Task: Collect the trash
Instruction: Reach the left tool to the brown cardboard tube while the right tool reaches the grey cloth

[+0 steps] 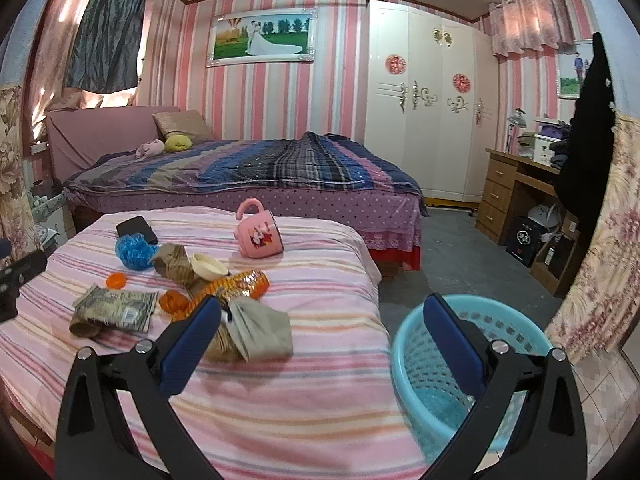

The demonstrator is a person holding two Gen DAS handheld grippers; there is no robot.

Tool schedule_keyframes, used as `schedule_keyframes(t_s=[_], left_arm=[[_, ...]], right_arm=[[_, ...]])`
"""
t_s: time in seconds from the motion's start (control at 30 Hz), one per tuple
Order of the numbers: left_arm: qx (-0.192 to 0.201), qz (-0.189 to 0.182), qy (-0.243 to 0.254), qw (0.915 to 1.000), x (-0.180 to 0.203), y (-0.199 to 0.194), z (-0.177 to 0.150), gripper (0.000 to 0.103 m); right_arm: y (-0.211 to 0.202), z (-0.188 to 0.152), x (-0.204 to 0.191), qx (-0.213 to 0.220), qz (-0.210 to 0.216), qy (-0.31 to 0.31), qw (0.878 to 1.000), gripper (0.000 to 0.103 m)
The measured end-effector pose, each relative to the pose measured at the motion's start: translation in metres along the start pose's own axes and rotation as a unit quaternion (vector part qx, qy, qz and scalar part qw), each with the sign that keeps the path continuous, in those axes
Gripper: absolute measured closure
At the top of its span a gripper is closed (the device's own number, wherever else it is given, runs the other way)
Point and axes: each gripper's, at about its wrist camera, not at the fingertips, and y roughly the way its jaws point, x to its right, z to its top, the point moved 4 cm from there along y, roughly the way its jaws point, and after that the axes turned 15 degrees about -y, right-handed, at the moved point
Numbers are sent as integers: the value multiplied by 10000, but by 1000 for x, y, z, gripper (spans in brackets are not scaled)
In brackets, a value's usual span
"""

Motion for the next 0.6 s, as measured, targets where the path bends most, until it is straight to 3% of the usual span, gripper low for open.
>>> schedule_keyframes(t_s=[0.2,0.6], left_arm=[[-71,318,-200,9993,-31,37,18,5],[-1063,635,-372,9916,-73,100,-38,5]], right_arm=[[31,17,-1,-157,129,-26,9998,4],[71,-17,6,-595,89,-58,9982,4]])
